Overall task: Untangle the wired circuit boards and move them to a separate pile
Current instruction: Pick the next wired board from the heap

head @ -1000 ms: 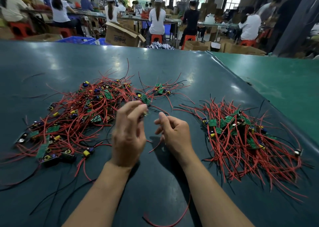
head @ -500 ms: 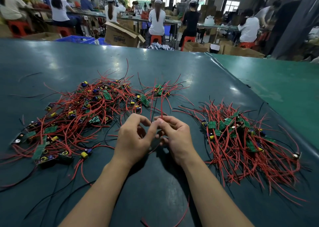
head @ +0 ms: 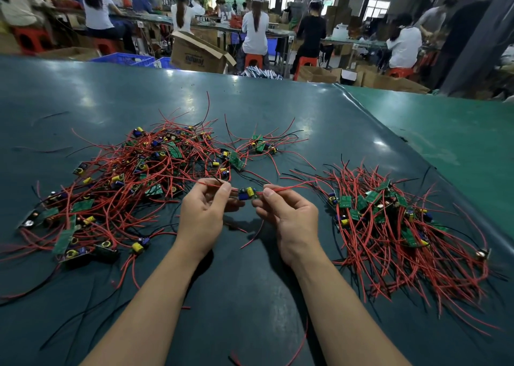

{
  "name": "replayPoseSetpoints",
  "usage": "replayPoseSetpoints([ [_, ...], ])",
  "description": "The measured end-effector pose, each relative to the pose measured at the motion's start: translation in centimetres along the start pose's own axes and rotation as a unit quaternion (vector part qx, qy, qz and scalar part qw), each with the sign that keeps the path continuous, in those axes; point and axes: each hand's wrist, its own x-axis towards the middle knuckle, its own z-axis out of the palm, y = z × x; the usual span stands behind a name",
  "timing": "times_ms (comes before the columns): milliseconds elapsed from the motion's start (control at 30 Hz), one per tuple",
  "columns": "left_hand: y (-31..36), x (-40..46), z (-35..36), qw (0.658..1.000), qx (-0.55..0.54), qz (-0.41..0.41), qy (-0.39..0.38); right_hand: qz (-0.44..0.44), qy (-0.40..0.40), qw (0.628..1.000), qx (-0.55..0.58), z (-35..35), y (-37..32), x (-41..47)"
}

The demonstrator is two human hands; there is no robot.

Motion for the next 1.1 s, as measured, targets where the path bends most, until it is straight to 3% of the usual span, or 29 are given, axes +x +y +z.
replayPoseSetpoints([
  [100, -0.1, -0.2, -0.1, 0.997, -0.009, -0.013, -0.076, 0.001, 0.000, 1.000, 0.007, 0.0, 0.2, 0.0],
  [167, -0.4, -0.2, -0.1, 0.991, 0.083, 0.033, -0.103, -0.001, -0.017, 1.000, -0.006, 0.1, 0.3, -0.1],
  [267, -0.6, -0.2, -0.2, 0.989, 0.097, 0.046, -0.100, -0.015, -0.020, 0.999, -0.031, 0.1, 0.4, -0.1],
  [433, 0.0, -0.3, -0.2, 0.995, 0.035, -0.019, -0.092, -0.042, -0.017, 0.995, -0.084, -0.1, 0.6, 0.0],
  [767, 0.0, -0.5, -0.2, 0.997, 0.024, -0.020, -0.072, -0.140, 0.172, 0.974, -0.052, -1.1, -0.3, 1.2],
  [1100, 0.1, -0.7, -0.3, 0.991, 0.032, -0.051, -0.116, -0.185, 0.186, 0.963, -0.064, -1.6, -0.1, 1.7],
])
